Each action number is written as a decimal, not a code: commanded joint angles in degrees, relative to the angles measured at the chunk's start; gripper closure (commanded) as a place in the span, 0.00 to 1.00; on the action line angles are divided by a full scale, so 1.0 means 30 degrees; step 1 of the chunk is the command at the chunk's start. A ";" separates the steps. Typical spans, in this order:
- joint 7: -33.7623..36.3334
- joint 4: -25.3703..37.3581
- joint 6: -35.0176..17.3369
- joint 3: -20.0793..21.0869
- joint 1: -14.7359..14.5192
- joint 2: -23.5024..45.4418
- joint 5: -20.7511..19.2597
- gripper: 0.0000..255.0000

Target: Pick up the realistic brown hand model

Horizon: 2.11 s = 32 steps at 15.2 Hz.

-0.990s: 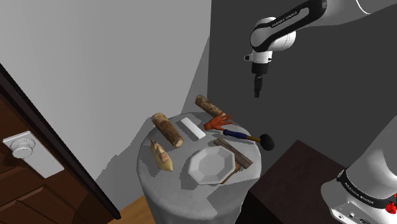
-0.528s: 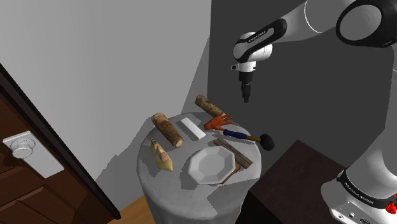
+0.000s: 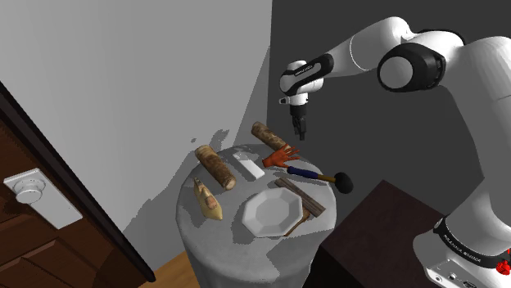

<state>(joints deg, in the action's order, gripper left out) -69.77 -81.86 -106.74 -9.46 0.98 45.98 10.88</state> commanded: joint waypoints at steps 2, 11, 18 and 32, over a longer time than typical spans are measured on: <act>-0.0847 0.3701 0.1080 0.0436 0.0278 0.2926 -0.0218 0.00; -0.0909 0.4203 0.0172 0.0546 0.0360 0.4336 -0.0104 0.00; -0.0908 0.4183 0.0178 0.0544 0.0357 0.4310 -0.0107 1.00; -0.0812 0.3590 0.1545 0.0386 0.0247 0.2349 -0.0270 1.00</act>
<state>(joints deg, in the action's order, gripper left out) -72.25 -71.10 -102.57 -8.26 1.74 53.49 10.12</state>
